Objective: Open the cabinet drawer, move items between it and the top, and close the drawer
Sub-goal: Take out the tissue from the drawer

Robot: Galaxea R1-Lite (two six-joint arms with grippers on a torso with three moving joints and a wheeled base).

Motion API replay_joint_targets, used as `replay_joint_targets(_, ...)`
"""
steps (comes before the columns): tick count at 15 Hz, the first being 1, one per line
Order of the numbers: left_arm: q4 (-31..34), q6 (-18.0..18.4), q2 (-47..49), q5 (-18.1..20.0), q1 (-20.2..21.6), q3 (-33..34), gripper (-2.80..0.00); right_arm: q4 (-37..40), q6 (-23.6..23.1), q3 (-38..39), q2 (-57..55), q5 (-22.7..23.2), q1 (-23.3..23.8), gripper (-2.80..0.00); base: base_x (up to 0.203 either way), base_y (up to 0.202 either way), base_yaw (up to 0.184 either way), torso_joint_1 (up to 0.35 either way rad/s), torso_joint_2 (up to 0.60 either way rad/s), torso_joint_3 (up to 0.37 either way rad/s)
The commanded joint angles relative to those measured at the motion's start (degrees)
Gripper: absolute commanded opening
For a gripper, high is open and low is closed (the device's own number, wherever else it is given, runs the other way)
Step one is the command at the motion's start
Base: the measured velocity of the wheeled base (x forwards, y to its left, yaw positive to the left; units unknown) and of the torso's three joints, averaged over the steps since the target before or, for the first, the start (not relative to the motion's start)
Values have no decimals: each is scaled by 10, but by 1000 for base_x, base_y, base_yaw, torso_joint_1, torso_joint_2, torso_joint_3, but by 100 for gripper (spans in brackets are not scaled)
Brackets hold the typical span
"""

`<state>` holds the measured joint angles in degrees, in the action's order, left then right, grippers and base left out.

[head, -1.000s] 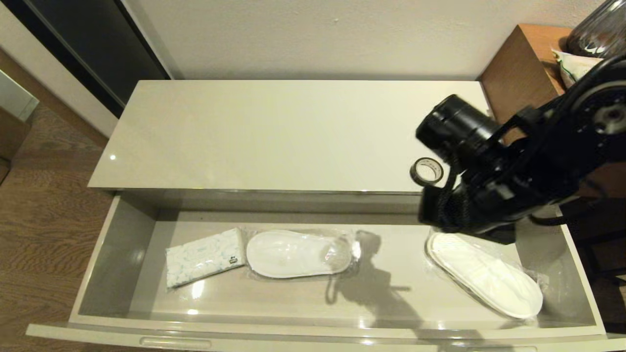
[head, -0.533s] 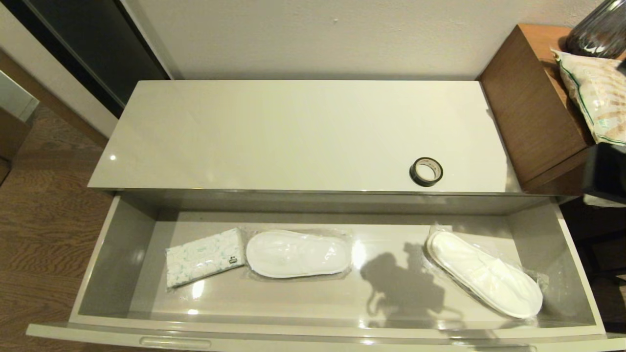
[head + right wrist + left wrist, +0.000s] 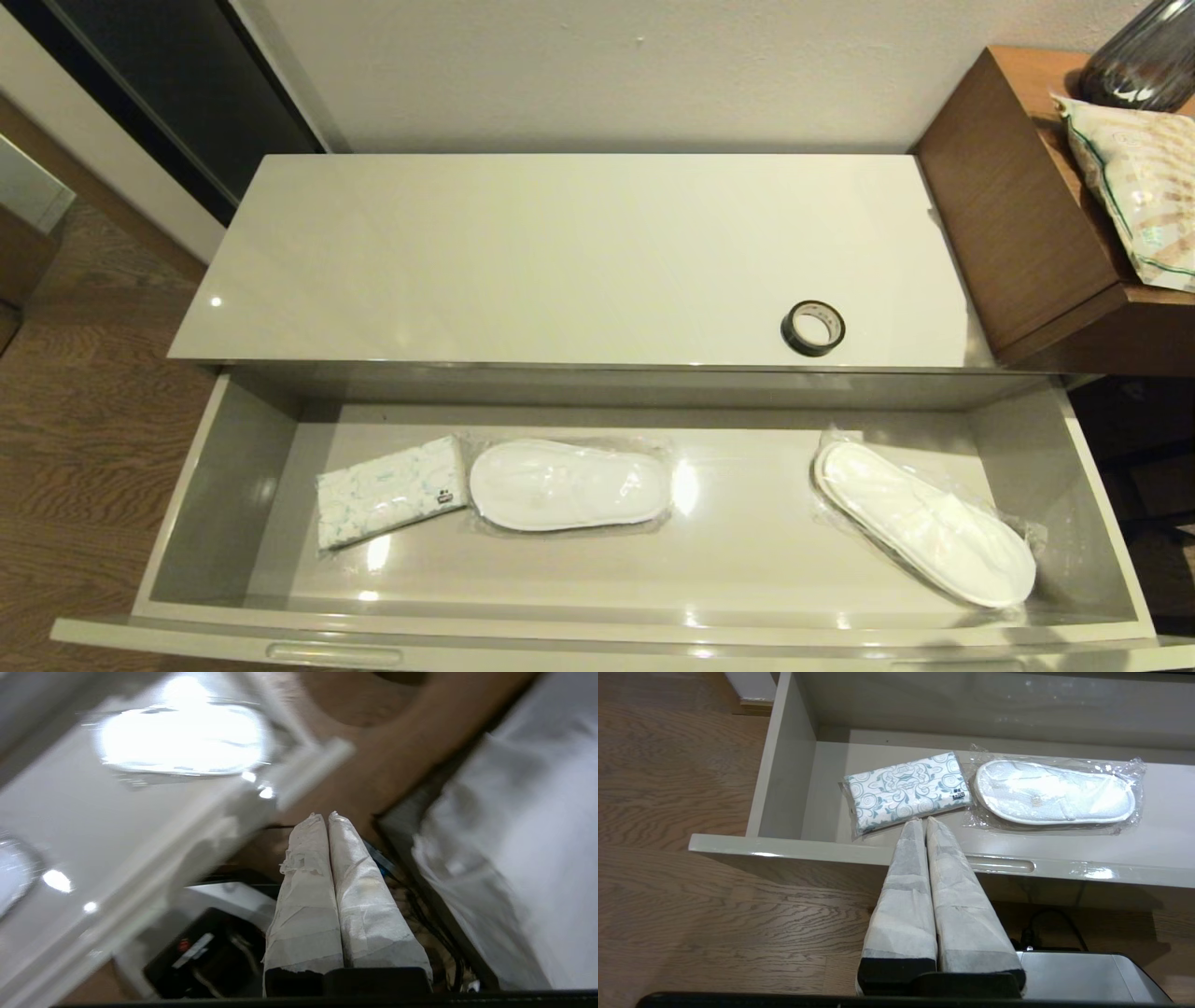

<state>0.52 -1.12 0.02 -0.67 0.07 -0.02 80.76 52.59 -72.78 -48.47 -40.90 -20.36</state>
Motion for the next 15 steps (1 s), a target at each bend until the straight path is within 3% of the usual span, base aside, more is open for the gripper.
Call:
replay_joint_targets(1,0,0,1,0,0,0,-280,2,-111,58,215,58,106,-280,0,0,0,0,0,0)
replay_joint_targets(3,0,0,1,0,0,0,-280,-52,-307,113,339,140,163,-280,0,0,0,0,0,0)
replay_joint_targets(4,0,0,1,0,0,-1,-280,-120,-385,166,379,173,179,-280,0,0,0,0,0,0)
replay_joint_targets(6,0,0,1,0,0,0,-280,-322,-466,274,416,224,196,-280,0,0,0,0,0,0)
replay_joint_targets(9,1,0,1,0,0,0,-280,-592,-514,486,440,272,204,-280,0,0,0,0,0,0)
replay_joint_targets(10,0,0,1,0,0,0,-280,-703,-524,590,445,290,205,-280,0,0,0,0,0,0)
replay_joint_targets(11,0,0,1,0,0,0,-280,-767,-529,656,448,310,206,-280,0,0,0,0,0,0)
replay_joint_targets(13,0,0,1,0,0,0,-280,-824,-535,728,457,373,208,-280,0,0,0,0,0,0)
replay_joint_targets(14,0,0,1,0,0,0,-280,-813,-534,729,465,407,208,-280,0,0,0,0,0,0)
replay_joint_targets(15,0,0,1,0,0,0,-280,-798,-536,724,469,408,209,-280,0,0,0,0,0,0)
